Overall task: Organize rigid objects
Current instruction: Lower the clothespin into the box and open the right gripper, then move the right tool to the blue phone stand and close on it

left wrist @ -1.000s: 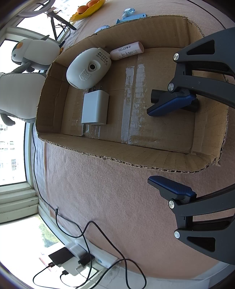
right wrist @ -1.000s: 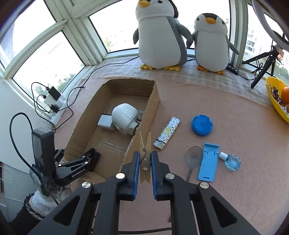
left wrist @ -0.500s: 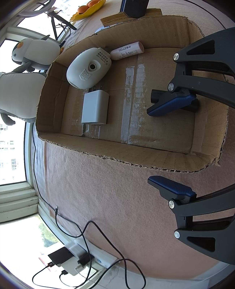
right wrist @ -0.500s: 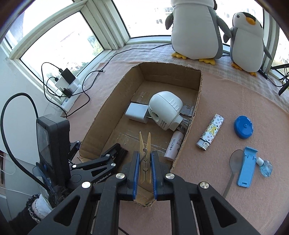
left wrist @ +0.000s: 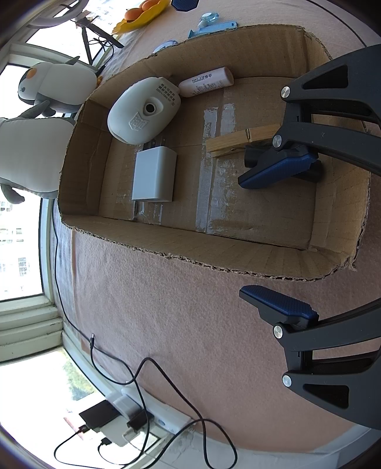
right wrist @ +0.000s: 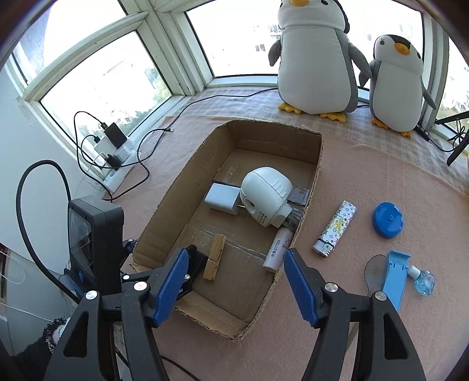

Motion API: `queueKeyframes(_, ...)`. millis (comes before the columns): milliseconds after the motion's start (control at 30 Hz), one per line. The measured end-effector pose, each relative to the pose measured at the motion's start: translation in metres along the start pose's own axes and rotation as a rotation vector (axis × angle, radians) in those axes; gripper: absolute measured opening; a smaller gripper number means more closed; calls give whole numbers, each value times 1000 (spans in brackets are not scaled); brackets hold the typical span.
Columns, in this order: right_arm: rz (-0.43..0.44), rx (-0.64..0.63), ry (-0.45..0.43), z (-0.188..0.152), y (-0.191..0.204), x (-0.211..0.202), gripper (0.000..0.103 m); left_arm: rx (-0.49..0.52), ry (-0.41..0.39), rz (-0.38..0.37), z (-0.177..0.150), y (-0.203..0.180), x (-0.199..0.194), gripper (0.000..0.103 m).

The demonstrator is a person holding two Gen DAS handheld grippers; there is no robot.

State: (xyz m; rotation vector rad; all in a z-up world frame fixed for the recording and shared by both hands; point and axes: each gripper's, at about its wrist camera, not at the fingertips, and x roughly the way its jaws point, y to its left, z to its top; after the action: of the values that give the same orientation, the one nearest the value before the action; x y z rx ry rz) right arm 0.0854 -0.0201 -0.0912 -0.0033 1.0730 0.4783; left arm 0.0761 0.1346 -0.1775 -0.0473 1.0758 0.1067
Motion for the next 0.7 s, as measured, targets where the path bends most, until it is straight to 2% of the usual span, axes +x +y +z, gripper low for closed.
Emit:
queueKeyframes(300, -19, 33, -38, -7, -29, -24, 64, -1, 0, 0, 0, 0, 0, 70)
queueKeyframes(467, -102, 57, -62, -18, -64, -42, 64, -1, 0, 1, 0, 0, 0, 70)
queueKeyframes(700, -143, 171, -61, -35, -120, -61, 64, 2, -1, 5, 1, 0, 0, 70)
